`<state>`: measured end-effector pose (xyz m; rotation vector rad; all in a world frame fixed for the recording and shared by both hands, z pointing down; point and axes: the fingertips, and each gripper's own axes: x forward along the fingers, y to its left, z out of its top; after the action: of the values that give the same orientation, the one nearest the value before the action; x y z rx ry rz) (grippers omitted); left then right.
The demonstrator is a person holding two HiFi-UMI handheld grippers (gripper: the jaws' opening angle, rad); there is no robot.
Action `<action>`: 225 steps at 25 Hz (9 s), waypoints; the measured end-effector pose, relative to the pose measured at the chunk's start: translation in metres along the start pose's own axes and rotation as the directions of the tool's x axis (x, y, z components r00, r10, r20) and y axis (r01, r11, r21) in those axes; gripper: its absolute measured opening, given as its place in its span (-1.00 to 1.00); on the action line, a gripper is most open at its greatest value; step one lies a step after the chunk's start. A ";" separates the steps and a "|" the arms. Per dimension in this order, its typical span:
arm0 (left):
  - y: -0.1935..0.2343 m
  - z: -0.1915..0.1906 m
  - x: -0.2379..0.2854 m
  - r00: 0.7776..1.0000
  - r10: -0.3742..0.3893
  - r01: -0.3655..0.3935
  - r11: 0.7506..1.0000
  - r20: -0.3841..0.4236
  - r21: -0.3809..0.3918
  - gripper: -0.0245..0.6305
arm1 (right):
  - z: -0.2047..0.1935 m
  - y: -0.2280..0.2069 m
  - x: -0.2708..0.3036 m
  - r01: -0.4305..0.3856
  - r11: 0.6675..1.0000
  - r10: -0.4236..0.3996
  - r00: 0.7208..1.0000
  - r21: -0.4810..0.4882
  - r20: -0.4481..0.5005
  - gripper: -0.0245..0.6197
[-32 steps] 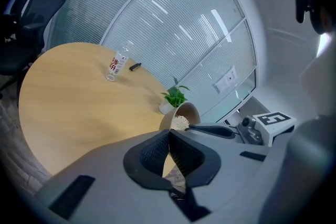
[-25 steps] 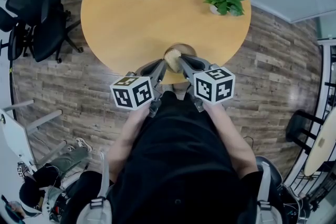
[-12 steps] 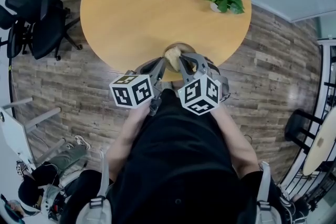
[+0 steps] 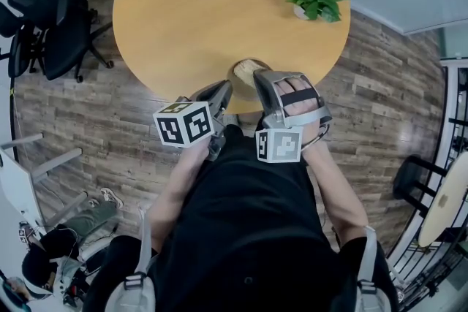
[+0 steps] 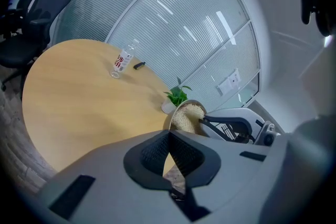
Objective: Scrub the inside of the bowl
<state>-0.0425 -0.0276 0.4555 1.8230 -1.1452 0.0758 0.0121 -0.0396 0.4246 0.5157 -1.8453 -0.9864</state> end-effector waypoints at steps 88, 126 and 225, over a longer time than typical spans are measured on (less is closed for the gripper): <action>0.017 0.020 -0.018 0.996 0.025 -0.027 1.000 0.081 0.016 -0.88 | 0.014 0.034 0.056 -0.422 0.504 0.387 0.890 0.753 0.240 -0.85; 0.010 0.015 -0.011 0.999 0.001 -0.001 1.000 0.041 0.019 -0.88 | -0.002 0.008 0.049 -0.407 0.785 0.373 0.913 0.467 0.168 -0.84; 0.095 -0.069 0.069 0.990 0.065 -0.111 0.903 -0.124 -0.415 -0.85 | -0.127 0.007 -0.058 -0.229 -0.124 0.004 0.973 0.966 0.231 -0.85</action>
<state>-0.0457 -0.0340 0.5917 1.3674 -1.0715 -0.0218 0.1516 -0.0464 0.4270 1.1426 -2.4665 0.9354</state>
